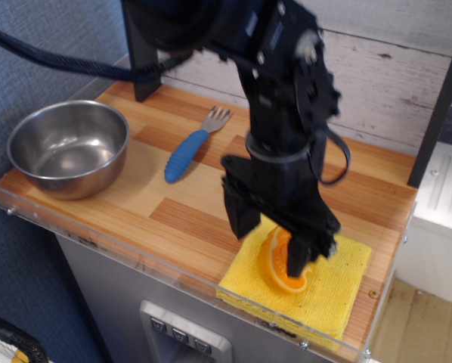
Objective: Move the orange from the yellow napkin to the metal bowl
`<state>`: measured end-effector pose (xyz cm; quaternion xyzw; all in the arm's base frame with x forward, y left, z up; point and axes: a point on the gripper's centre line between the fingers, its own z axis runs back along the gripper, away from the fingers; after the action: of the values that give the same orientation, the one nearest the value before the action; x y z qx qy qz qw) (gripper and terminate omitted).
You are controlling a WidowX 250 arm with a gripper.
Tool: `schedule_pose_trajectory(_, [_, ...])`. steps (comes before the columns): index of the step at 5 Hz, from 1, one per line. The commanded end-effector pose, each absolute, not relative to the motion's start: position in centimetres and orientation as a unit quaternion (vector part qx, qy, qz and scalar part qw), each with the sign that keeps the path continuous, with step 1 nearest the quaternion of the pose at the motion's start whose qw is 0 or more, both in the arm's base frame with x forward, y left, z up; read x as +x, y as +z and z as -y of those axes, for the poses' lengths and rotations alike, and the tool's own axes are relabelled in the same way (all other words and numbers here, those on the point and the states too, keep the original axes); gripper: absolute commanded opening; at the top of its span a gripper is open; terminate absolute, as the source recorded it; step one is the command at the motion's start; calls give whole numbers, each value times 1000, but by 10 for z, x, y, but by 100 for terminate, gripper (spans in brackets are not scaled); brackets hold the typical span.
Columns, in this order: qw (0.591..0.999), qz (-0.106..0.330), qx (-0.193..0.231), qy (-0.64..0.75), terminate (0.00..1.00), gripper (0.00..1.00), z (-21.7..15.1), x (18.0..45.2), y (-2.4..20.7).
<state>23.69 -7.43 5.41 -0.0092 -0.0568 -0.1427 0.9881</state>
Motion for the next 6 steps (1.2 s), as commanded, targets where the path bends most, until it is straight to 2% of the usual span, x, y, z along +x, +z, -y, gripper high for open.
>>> schedule_pose_trajectory(1, [987,90,11,-131,0,100,81,237,39])
schedule_pose_trajectory(3, [990,89,8,-110,0,100,68,243,33])
schedule_pose_trajectory(4, [991,91,5,-101,0,0,65,244,33])
schedule_pose_trajectory(5, [991,96,-5,-96,0,0,63,244,39])
schedule_pose_trajectory(6, [990,106,-27,-93,0,0,56,248,57])
